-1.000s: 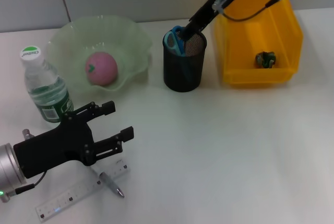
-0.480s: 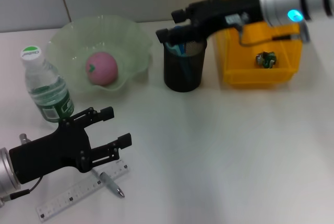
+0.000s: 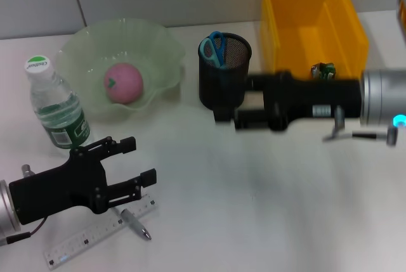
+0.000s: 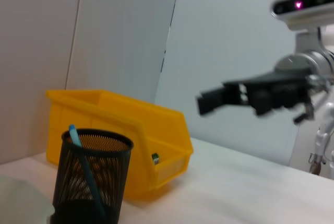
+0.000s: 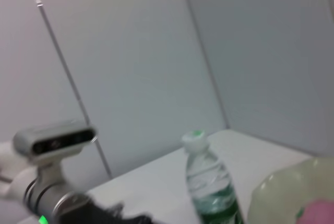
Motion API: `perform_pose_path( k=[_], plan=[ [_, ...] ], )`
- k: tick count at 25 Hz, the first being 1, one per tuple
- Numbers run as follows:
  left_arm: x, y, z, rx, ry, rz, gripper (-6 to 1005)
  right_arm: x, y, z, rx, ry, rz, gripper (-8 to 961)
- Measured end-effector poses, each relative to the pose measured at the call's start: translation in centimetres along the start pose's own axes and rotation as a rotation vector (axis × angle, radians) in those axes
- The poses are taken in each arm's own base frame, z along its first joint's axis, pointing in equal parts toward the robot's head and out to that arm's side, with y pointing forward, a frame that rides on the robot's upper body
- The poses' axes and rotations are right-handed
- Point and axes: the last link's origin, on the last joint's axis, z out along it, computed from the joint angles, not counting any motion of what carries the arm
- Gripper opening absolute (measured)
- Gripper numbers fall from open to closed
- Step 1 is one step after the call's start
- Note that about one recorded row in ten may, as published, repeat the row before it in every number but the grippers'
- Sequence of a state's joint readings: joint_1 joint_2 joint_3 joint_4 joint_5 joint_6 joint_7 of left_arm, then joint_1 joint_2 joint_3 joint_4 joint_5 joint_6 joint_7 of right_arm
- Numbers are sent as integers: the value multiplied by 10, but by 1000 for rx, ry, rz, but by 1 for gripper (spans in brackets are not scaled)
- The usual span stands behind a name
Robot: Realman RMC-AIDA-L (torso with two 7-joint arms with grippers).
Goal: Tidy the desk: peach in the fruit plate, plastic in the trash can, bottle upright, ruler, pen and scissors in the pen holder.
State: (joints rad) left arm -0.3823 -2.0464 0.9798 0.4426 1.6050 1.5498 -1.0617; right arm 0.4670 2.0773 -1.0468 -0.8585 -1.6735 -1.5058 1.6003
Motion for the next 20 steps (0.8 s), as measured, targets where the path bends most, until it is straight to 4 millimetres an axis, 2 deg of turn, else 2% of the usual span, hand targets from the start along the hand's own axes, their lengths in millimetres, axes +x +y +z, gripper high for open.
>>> perform_pose_path(
  k=[1, 2, 6, 12, 16, 20],
  plan=[
    [-1, 0, 0, 1, -14, -6, 749, 15, 4, -1, -18, 28, 7, 693],
    [-1, 0, 0, 1, -14, -6, 748, 15, 4, -1, -18, 28, 7, 693],
    [-5, -2, -1, -6, -59, -26, 745, 44, 10, -2, -40, 77, 45, 693],
    [0, -6, -4, -19, -105, -28, 741, 56, 12, -13, -17, 74, -1, 693],
    [16, -9, 1, -43, -139, -5, 738, 60, 11, -20, 14, 49, -31, 692],
    [36, -12, 14, -90, -261, -16, 735, 59, 9, -21, 26, 47, -32, 692]
  ],
)
